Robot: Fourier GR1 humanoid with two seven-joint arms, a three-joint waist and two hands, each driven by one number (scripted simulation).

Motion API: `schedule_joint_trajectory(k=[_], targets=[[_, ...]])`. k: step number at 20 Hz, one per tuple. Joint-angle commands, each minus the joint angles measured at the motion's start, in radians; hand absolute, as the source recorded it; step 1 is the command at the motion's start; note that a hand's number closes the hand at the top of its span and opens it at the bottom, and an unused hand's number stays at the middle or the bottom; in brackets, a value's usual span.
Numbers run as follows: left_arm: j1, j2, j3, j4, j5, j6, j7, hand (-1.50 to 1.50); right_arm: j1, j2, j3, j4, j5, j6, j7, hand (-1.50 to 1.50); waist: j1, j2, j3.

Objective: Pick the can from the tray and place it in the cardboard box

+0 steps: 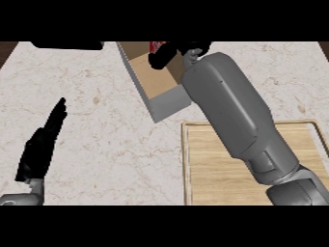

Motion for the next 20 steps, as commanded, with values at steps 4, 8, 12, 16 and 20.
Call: schedule_joint_trajectory(k=[4,8,12,16,20], targets=[[-0.003,-0.021,-0.036,0.014,-0.037,0.001,-0.029,0.00,-0.102,0.001,0.090,0.304,-0.106,-0.121,-0.029,1.50,0.038,0.007,-0.001],[-0.061,-0.017,-0.031,-0.005,-0.020,-0.018,0.042,0.00,-0.145,0.001,0.013,0.418,-0.152,-0.157,-0.014,-1.50,0.056,0.017,0.000],[-0.061,-0.014,-0.034,-0.018,-0.028,-0.021,0.039,0.00,-0.150,0.001,0.006,0.492,-0.187,-0.197,-0.078,-1.50,0.072,0.021,0.000],[-0.037,-0.037,-0.038,0.010,-0.022,-0.017,-0.006,0.00,-0.119,0.001,-0.020,0.493,-0.247,-0.296,-0.175,-1.50,0.066,0.021,0.000],[-0.012,-0.017,-0.023,-0.024,-0.022,-0.018,0.009,0.00,-0.100,0.001,-0.124,0.444,-0.315,-0.449,-0.273,-1.50,0.054,0.020,0.002]])
